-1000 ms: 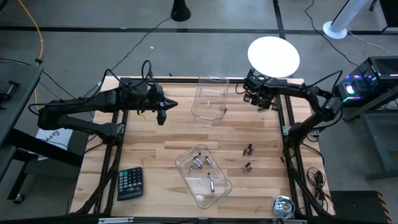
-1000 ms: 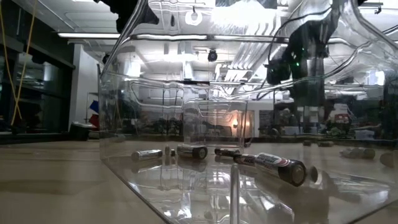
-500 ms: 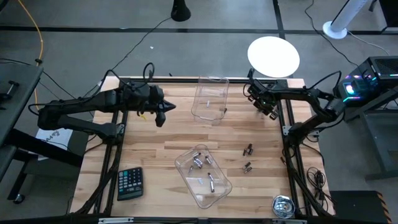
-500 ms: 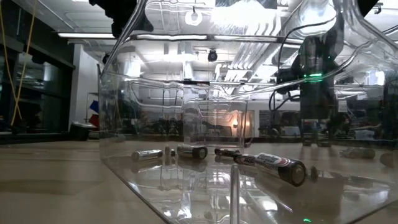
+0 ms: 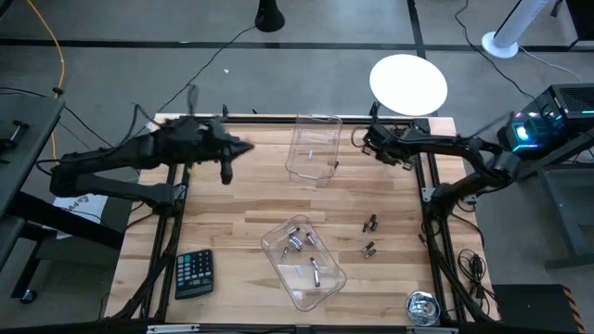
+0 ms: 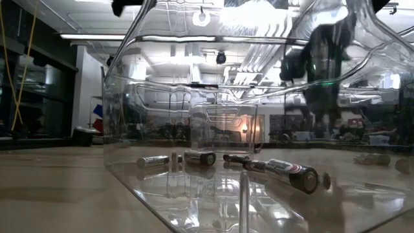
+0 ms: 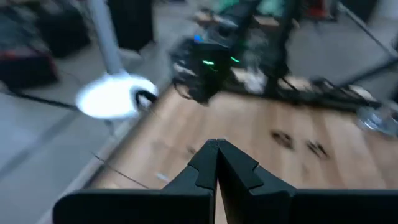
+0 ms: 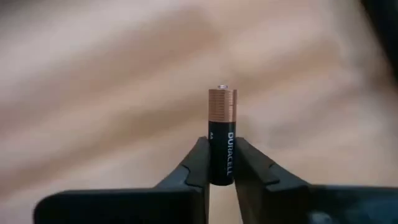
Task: Sort batteries
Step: Put the black battery into the top transparent bin
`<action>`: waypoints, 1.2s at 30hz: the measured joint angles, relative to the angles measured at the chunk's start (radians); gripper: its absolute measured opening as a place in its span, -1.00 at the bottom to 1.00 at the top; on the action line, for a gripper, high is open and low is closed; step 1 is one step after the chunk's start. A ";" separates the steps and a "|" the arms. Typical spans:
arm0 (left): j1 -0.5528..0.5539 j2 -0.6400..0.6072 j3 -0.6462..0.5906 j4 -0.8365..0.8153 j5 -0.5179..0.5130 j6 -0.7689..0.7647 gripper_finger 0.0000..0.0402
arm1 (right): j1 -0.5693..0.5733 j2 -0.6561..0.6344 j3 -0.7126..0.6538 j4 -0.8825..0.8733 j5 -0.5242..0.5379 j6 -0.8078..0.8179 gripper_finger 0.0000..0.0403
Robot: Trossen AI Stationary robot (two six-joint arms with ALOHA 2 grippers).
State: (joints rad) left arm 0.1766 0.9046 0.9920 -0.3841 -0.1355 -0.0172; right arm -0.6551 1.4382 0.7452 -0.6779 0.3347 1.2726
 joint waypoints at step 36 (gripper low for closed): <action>0.037 0.037 0.000 -0.206 -0.103 -0.180 -1.00 | 0.301 0.040 0.313 -0.154 0.046 -0.176 -0.32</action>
State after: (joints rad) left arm 0.2134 0.9416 0.9924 -0.5901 -0.2387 -0.1974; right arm -0.3539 1.4787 1.0578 -0.8315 0.3810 1.0964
